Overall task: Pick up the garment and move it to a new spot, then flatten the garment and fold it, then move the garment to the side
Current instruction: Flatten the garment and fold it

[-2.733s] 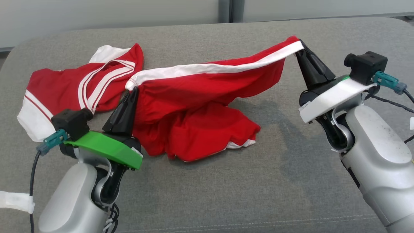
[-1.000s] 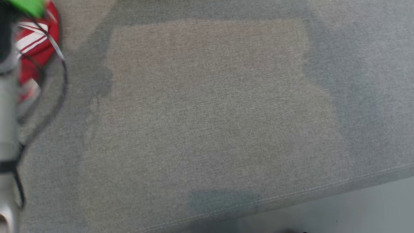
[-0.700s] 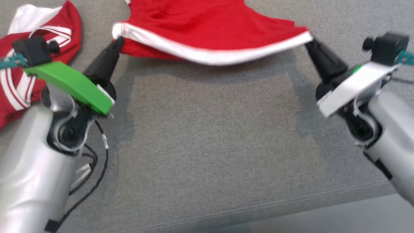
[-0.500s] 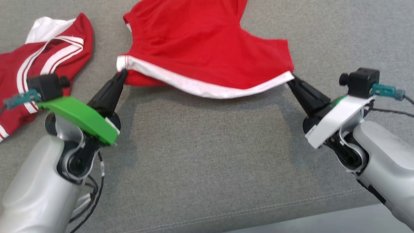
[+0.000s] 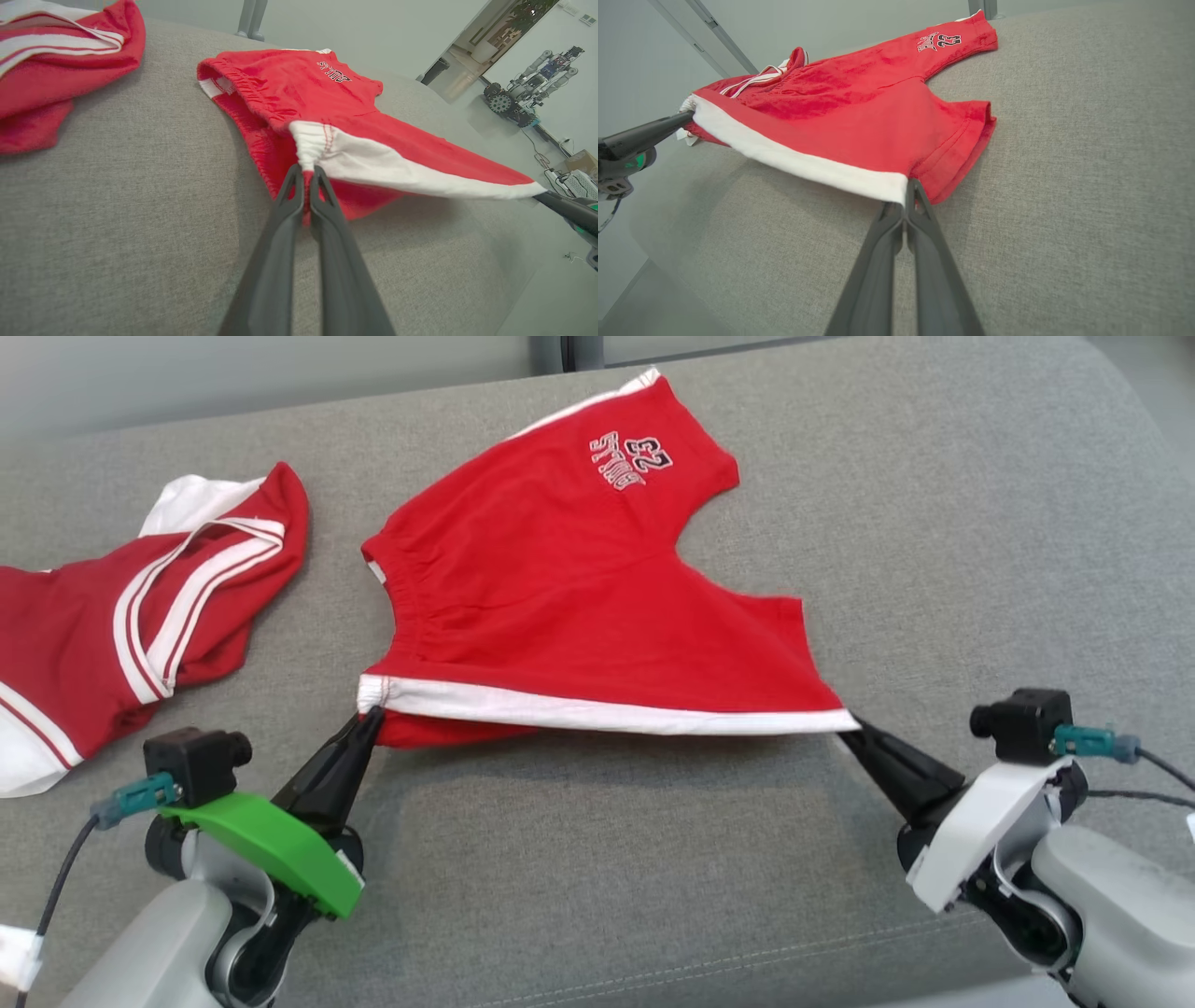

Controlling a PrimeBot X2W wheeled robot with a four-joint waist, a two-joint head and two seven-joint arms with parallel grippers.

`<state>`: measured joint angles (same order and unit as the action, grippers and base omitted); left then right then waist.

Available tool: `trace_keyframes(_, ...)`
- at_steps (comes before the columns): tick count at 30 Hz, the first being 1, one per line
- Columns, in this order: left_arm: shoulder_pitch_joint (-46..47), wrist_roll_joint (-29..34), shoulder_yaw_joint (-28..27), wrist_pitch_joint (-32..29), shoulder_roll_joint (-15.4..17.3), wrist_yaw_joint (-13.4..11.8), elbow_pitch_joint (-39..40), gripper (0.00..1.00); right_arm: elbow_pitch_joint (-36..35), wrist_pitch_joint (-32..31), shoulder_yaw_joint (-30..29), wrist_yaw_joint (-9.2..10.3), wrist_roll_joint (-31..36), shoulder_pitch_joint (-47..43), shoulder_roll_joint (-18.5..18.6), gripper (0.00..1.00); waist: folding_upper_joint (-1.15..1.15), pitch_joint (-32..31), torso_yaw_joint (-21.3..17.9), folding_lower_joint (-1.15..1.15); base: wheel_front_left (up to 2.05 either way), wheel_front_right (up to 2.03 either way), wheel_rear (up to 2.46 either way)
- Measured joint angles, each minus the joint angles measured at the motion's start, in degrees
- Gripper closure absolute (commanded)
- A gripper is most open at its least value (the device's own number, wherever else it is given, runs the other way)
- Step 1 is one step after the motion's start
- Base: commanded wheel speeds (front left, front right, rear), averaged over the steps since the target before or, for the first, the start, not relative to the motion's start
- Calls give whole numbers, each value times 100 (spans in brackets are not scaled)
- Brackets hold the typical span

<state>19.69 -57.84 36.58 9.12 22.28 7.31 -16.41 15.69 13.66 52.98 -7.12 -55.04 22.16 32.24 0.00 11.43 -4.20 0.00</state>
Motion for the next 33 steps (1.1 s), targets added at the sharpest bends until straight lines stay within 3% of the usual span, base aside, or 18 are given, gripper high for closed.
trace_keyframes(8, -264, 447, 371, 240, 269, 1, -219, 100, 11, 1, 287, 0, 15, -302, 167, 100, 0, -177, -5, 0, 0, 0, 0)
trace_keyframes(21, -604, 471, 675, 361, 163, 8, -544, 100, 298, 1, 544, -1, 63, -417, 144, 100, 0, -494, -42, 0, 0, 0, 0)
trace_keyframes(22, -610, 459, 675, 363, 154, 8, -544, 99, 303, 1, 546, -1, 63, -417, 144, 88, 0, -512, -43, 0, 0, 0, 0)
trace_keyframes(24, -617, 454, 683, 407, 142, 8, -548, 90, 331, 1, 554, -1, 63, -416, 143, 71, 0, -530, -44, 0, 0, 0, 0)
trace_keyframes(25, -617, 446, 694, 411, 130, 8, -555, 90, 349, 1, 558, -1, 63, -416, 138, 71, 0, -536, -43, 0, 0, 0, 0)
trace_keyframes(26, -617, 435, 709, 411, 111, 8, -569, 76, 371, 1, 566, -1, 65, -415, 132, 65, 0, -541, -41, 0, 0, 0, 0)
trace_keyframes(27, -617, 411, 734, 411, 89, 8, -586, 61, 402, 1, 580, -1, 66, -414, 126, 51, 0, -547, -37, 0, 0, 0, 0)
trace_keyframes(28, -619, 401, 764, 411, 68, 8, -612, 54, 430, 1, 593, -1, 74, -414, 121, 34, 0, -552, -32, 0, 0, 0, 0)
trace_keyframes(30, -622, 375, 811, 412, 36, 8, -684, 0, 497, 1, 632, -1, 92, -414, 107, 0, 0, -564, -20, 0, 0, 0, 0)
trace_keyframes(33, -622, 365, 832, 412, 36, 8, -724, 0, 545, 1, 671, 0, 113, -411, 49, 0, 0, -592, 4, 0, 0, 0, 0)
